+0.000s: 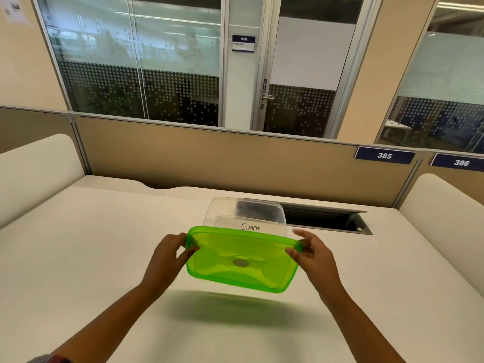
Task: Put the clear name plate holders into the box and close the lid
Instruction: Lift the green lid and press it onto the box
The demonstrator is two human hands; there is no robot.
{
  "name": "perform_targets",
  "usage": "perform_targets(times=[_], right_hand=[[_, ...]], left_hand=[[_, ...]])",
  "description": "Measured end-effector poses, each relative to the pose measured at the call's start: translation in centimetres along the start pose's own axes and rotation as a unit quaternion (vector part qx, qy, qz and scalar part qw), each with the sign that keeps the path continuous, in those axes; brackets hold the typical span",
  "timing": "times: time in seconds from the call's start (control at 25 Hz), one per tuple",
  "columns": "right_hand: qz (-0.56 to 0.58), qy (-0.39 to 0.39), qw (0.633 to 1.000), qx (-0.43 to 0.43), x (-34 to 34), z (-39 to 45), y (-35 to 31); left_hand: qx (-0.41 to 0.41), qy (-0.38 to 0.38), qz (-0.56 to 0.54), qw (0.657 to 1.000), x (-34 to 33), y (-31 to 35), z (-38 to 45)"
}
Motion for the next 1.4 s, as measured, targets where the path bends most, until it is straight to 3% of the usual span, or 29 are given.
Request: perform_targets(times=[0.2, 0.32, 0.68, 0.92, 1.2, 1.4], right_hand=[[0.033, 0.122, 0.992, -0.005, -0.7, 4.8, 0.3], [0.046, 0.172, 0.981, -0.072, -1.4, 8.8, 1.7], [-0.085, 0.146, 0.974, -0.148, -3.8, 14.7, 6.5], [-0.168, 0.133, 0.965, -0.148, -4.4, 16.3, 8.4], [-0.202, 0.107, 0.959, -0.168, -4.1, 18.0, 8.8], [-0.228, 0.097, 0.958, -0.141, -4.3, 18.9, 8.7]], left_hand=[[0.104, -0.036, -0.077, 0.991, -2.1, -0.5, 3.9], [0.161, -0.025, -0.11, 0.98, -3.3, -1.0, 7.5], [0.197, -0.05, 0.044, 0.978, -5.7, -3.5, 13.8], [0.235, -0.092, 0.041, 0.967, -8.7, -6.0, 15.1], [0.168, -0.119, 0.164, 0.965, -9.5, -4.9, 18.1], [0.135, -0.075, 0.195, 0.969, -9.8, -4.6, 17.6]])
Point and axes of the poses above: each hand's wrist, its own z-axis towards the middle knuckle, its own x-axis out of the back of the hand, y = z × x, the point moved 4 cm from there along z, towards the middle knuckle, and after that the axes turned 3 degrees about -y, right-handed, at the moved point
